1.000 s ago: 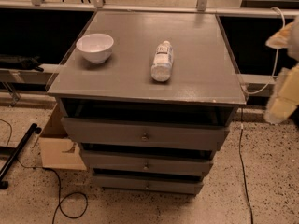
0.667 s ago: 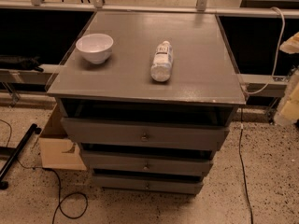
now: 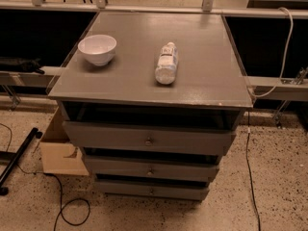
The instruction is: Open middle drawer
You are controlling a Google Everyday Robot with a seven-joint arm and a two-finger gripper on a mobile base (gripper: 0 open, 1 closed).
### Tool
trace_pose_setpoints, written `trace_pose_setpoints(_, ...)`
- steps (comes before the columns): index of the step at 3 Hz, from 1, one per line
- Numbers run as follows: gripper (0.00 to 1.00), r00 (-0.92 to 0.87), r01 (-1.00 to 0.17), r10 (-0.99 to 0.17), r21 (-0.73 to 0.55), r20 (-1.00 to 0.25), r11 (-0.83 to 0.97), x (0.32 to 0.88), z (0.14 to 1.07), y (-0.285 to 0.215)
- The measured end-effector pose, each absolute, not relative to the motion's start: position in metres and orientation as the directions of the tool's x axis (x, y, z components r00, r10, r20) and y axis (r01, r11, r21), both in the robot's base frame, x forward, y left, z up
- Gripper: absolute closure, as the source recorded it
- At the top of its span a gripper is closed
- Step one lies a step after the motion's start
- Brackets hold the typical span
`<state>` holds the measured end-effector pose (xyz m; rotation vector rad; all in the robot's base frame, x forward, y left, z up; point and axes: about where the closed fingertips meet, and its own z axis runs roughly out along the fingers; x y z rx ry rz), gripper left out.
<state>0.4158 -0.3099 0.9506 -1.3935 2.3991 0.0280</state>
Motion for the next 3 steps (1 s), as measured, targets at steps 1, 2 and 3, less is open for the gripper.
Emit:
trace_pose_setpoints(1, 0.0, -0.446, -0.843, -0.836, -0.163, -0.32, 0.512, 0.416, 0.951, -0.31)
trace_pose_setpoints(2, 0.0, -0.427, -0.857, -0.824, -0.126, -0.371, 0.5, 0.413, 0.947, -0.311)
trace_pose_setpoints(3, 0.0, -0.454, -0.855, -0.749, -0.002, -0.481, 0.519, 0.384, 0.923, -0.324)
